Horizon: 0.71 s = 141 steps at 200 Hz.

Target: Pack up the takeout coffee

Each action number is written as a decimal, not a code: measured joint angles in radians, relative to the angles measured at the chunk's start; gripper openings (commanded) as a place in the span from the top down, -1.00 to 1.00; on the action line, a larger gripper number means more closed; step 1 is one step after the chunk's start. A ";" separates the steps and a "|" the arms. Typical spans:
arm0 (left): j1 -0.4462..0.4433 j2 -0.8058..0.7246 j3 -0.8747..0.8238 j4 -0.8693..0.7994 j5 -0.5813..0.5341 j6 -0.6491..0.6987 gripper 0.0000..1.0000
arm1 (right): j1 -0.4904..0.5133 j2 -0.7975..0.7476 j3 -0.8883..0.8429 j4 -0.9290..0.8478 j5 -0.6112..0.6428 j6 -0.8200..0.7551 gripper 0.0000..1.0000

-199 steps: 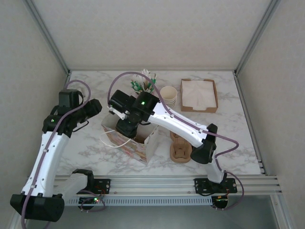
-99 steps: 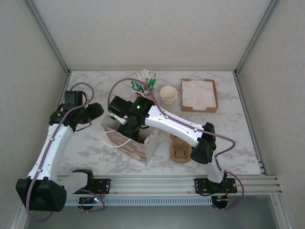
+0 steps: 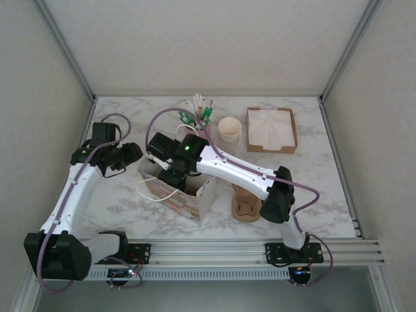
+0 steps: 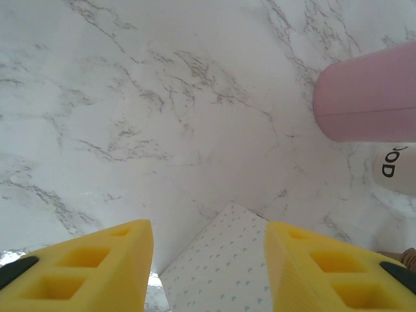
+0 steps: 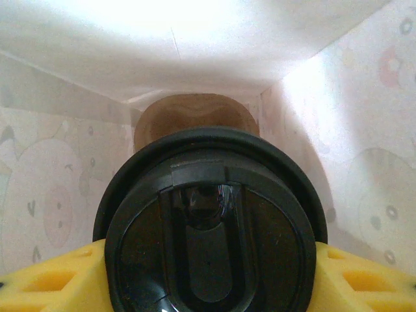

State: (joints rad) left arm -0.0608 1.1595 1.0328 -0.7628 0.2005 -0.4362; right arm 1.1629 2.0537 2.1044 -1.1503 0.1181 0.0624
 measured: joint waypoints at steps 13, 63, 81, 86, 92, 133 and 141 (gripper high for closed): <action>0.000 0.000 0.000 0.000 0.000 0.000 0.03 | 0.000 0.000 -0.008 0.011 0.000 0.000 0.01; 0.000 0.000 0.000 0.000 0.000 0.000 0.02 | 0.000 0.000 -0.017 0.063 0.000 0.001 0.01; 0.000 0.000 0.000 0.000 0.000 0.000 0.03 | 0.000 0.000 -0.023 0.083 0.000 0.001 0.01; 0.000 0.000 0.000 0.000 0.000 0.000 0.03 | 0.000 0.000 -0.027 0.089 0.000 0.001 0.01; 0.000 0.000 0.000 0.000 0.000 0.000 0.03 | 0.000 0.000 -0.031 0.095 0.000 0.001 0.01; 0.000 0.000 0.000 0.000 0.000 0.000 0.02 | 0.000 0.004 -0.089 0.138 0.000 0.008 0.03; 0.000 0.000 0.000 0.000 0.000 0.000 0.02 | 0.000 0.005 -0.109 0.150 0.000 0.012 0.03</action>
State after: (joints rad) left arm -0.0608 1.1595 1.0328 -0.7631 0.2008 -0.4362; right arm 1.1629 2.0586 1.9953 -1.0004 0.1177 0.0742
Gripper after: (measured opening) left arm 0.488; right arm 0.644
